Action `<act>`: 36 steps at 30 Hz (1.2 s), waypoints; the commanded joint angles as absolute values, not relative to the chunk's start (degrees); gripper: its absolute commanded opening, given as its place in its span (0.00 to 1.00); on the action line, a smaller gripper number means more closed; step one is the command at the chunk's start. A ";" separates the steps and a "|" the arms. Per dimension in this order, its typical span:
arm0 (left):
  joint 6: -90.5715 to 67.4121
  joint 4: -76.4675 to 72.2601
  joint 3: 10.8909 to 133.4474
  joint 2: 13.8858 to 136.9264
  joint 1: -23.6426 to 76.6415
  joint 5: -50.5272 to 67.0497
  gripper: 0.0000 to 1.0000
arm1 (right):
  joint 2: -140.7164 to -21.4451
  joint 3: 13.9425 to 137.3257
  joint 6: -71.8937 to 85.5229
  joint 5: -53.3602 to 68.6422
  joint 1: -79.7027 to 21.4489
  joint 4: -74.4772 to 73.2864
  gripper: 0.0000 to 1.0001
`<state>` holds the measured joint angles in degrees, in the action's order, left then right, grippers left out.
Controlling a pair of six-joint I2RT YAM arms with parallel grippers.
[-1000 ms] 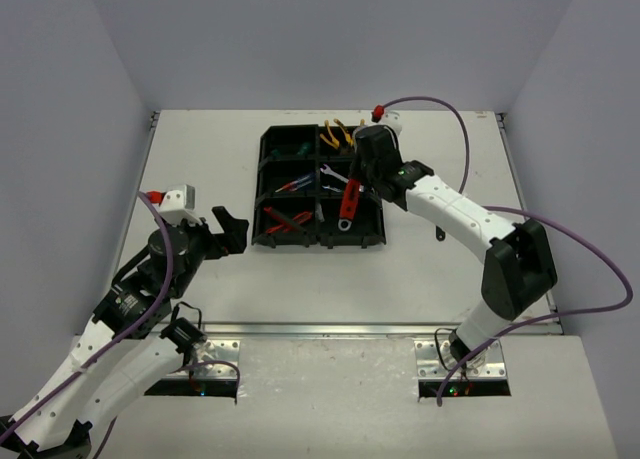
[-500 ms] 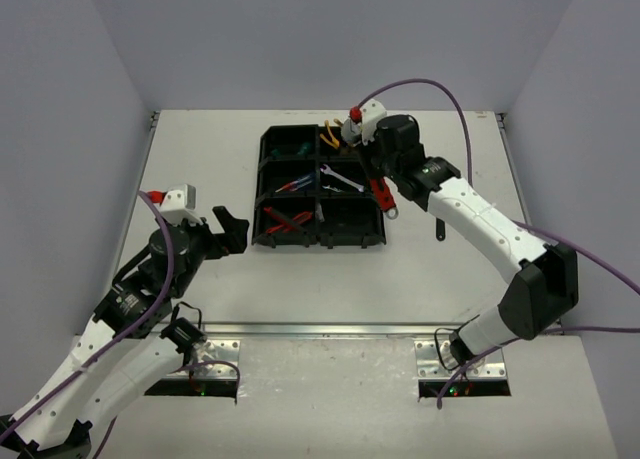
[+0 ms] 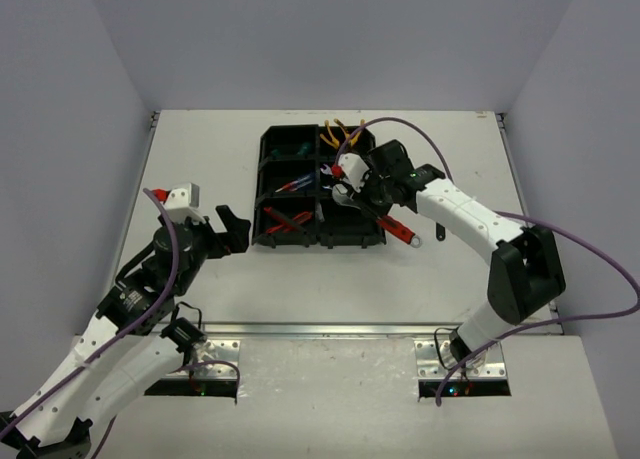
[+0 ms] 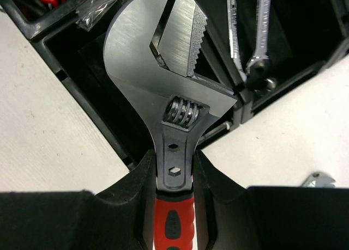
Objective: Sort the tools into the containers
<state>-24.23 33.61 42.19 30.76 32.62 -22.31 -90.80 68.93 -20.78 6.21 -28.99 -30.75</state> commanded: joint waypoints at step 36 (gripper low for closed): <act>-24.08 31.73 42.19 32.23 33.16 -23.55 1.00 | -102.79 77.37 -31.09 11.51 -30.06 -27.99 0.16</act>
<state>-24.25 33.61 42.19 32.23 32.62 -23.13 -103.34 73.65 -29.86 9.60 -29.53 -31.74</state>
